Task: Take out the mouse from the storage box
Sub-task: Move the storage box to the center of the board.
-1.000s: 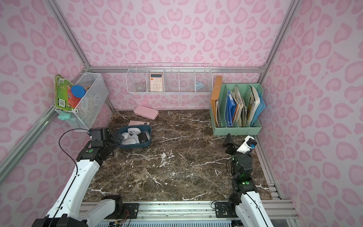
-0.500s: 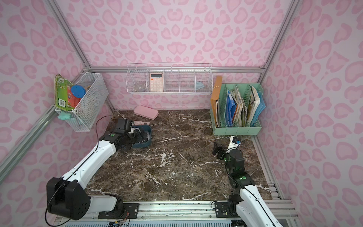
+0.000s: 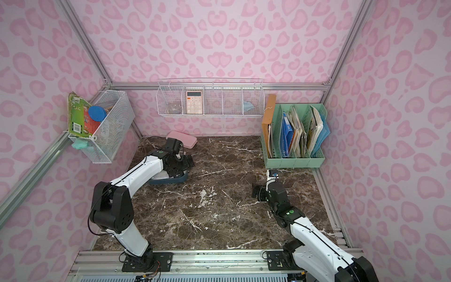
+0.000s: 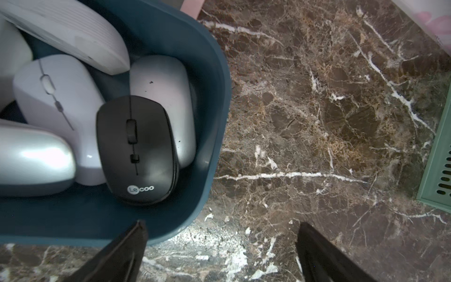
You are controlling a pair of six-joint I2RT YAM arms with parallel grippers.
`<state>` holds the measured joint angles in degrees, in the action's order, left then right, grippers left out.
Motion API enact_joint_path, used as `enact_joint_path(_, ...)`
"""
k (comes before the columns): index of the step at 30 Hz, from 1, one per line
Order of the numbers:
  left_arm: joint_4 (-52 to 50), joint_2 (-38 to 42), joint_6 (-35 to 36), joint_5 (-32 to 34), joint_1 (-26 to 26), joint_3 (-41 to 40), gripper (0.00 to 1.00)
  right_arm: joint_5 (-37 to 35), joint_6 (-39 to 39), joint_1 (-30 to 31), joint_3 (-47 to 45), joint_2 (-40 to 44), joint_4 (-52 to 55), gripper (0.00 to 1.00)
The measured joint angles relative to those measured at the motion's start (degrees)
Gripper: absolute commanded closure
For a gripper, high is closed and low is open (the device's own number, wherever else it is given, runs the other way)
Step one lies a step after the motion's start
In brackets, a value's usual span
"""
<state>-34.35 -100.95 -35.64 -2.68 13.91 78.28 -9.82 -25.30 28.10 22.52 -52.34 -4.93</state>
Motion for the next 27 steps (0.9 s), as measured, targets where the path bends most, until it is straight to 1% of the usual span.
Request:
enact_joint_path(9,0.44,-6.16,-0.04,-4.33,0.02,2.91,0.01,-0.44,0.02,1.42,0.04,-2.23,0.02,0.00)
enact_joint_path(17,1.64,-7.48,0.02,-5.62,0.50,2.86,0.01,-0.74,0.04,2.14,1.07,-3.87,0.13,0.00)
enact_joint_path(23,4.22,-7.15,-0.22,-6.05,2.91,0.90,0.02,-1.53,0.04,2.99,1.84,-4.59,0.17,0.00)
enact_joint_path(27,5.22,-6.32,-0.83,-6.08,6.67,-0.59,0.03,-2.47,0.02,3.45,2.10,-4.61,0.26,0.00)
